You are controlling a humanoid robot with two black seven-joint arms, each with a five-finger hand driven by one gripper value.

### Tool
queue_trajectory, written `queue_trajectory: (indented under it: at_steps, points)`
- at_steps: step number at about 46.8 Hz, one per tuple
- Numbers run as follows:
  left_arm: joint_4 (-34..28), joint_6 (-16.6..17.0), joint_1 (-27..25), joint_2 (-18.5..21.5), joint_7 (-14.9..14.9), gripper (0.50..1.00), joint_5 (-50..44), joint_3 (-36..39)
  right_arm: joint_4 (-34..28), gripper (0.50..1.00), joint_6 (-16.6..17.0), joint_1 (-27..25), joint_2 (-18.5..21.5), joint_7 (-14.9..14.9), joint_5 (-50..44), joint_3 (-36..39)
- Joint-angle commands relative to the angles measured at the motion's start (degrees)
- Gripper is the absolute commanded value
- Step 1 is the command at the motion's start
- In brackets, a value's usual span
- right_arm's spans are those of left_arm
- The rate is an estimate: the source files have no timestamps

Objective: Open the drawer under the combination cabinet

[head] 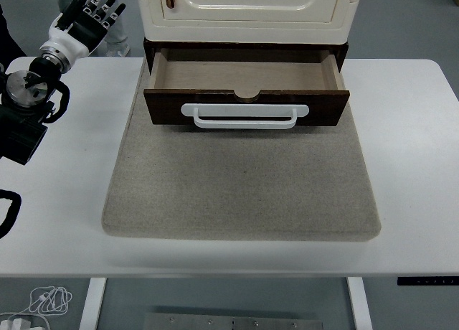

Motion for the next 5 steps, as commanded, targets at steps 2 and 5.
queue_trajectory:
  at_steps: [2,5]
  points:
    - [0.5,0.3,0.0,-0.6,-2.0,1.000,-0.3,-0.1,-0.1,0.926,0.0,0.0,0.0,0.0,-0.1,0.0]
    - [0.5,0.3,0.0,-0.6,-2.6,1.000,-0.6,-0.2,-0.1,0.926,0.0,-0.1,0.0,0.0,-0.1,0.0]
